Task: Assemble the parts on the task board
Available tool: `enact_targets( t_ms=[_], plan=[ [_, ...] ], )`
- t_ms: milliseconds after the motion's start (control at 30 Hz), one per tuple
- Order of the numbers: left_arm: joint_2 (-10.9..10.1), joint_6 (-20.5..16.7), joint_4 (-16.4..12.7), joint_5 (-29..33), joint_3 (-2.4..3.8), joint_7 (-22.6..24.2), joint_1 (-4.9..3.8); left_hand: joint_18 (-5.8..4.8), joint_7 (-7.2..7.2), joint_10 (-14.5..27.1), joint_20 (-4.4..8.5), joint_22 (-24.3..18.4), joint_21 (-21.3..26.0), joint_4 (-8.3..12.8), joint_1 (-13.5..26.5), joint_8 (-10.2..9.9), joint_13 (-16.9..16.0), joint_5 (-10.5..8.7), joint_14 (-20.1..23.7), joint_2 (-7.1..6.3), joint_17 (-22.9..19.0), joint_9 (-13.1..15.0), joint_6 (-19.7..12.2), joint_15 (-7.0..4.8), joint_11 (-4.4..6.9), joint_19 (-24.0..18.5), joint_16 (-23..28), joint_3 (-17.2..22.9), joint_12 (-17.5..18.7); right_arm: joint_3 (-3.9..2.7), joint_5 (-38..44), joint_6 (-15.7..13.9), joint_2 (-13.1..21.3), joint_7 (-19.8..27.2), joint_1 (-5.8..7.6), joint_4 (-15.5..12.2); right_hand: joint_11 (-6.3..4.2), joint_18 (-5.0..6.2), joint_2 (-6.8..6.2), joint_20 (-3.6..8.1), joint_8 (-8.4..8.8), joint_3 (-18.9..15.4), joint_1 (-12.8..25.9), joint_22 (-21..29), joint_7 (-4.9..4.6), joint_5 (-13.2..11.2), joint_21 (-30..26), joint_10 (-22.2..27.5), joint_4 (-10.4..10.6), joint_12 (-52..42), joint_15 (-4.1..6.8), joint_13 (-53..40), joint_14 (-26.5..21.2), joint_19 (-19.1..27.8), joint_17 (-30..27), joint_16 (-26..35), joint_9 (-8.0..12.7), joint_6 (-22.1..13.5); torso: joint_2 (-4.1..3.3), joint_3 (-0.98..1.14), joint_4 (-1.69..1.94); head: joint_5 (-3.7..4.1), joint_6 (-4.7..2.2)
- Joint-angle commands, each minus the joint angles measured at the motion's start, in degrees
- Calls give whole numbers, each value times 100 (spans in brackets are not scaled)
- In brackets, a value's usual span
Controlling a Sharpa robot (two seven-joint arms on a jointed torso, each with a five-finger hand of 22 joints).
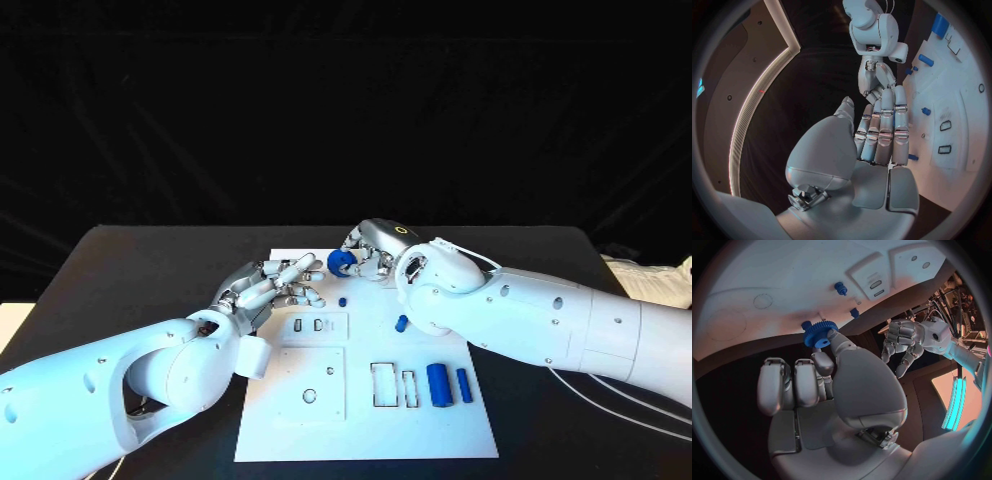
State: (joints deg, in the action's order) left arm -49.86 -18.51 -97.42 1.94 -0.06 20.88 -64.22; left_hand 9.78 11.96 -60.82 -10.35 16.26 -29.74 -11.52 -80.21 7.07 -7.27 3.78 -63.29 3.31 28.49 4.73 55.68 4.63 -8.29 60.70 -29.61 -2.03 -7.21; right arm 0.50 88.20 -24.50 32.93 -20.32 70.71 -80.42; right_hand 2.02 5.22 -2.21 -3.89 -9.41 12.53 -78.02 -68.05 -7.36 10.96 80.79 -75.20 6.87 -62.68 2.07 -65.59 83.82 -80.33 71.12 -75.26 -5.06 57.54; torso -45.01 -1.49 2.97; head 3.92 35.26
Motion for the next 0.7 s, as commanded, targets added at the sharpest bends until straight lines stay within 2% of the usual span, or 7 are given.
enact_targets(
  t_ms=[33,300,500,700],
  plan=[
    [17,125,-8,8,4,54,-3,55,-7,23,6,7,-11,40,-33,-11,-6,39,37,38,-5,6,-32,-16,-4,-48,35,-6,13,12,77,176,-104,-57,-25,99,-4,-73,-5,23,6,31,50,7,31,-59,-4,36,19,38,30,1,264,18,-13,29,-128,85,0,3,-5,-7,10],
    [53,133,18,9,4,51,-3,55,-7,23,6,7,-11,40,-33,-11,-6,39,37,38,-5,6,-32,-16,-4,-48,35,-6,13,31,65,251,-287,-69,-94,309,0,-71,-20,20,21,37,67,18,26,-83,-9,45,23,54,27,10,263,23,-16,33,-127,74,-6,8,-7,-12,34],
    [83,135,44,21,4,48,-3,55,-7,23,6,7,-11,40,-33,-11,-6,39,37,38,-5,6,-32,-16,-4,-48,35,-6,13,35,105,294,-348,-46,-117,309,13,-67,-88,12,60,31,130,40,11,-74,-20,52,39,67,17,7,260,34,-33,51,-126,45,-2,16,-17,-23,45],
    [95,138,49,24,4,45,-3,55,-7,23,6,7,-11,40,-33,-11,-6,39,37,38,-5,6,-32,-16,-4,-48,35,-6,13,36,130,318,-367,-39,-123,327,39,-55,-185,-1,140,-8,230,105,-19,-72,-52,108,79,166,-2,75,248,65,-77,94,-111,-50,3,11,-16,-15,56]
  ],
)
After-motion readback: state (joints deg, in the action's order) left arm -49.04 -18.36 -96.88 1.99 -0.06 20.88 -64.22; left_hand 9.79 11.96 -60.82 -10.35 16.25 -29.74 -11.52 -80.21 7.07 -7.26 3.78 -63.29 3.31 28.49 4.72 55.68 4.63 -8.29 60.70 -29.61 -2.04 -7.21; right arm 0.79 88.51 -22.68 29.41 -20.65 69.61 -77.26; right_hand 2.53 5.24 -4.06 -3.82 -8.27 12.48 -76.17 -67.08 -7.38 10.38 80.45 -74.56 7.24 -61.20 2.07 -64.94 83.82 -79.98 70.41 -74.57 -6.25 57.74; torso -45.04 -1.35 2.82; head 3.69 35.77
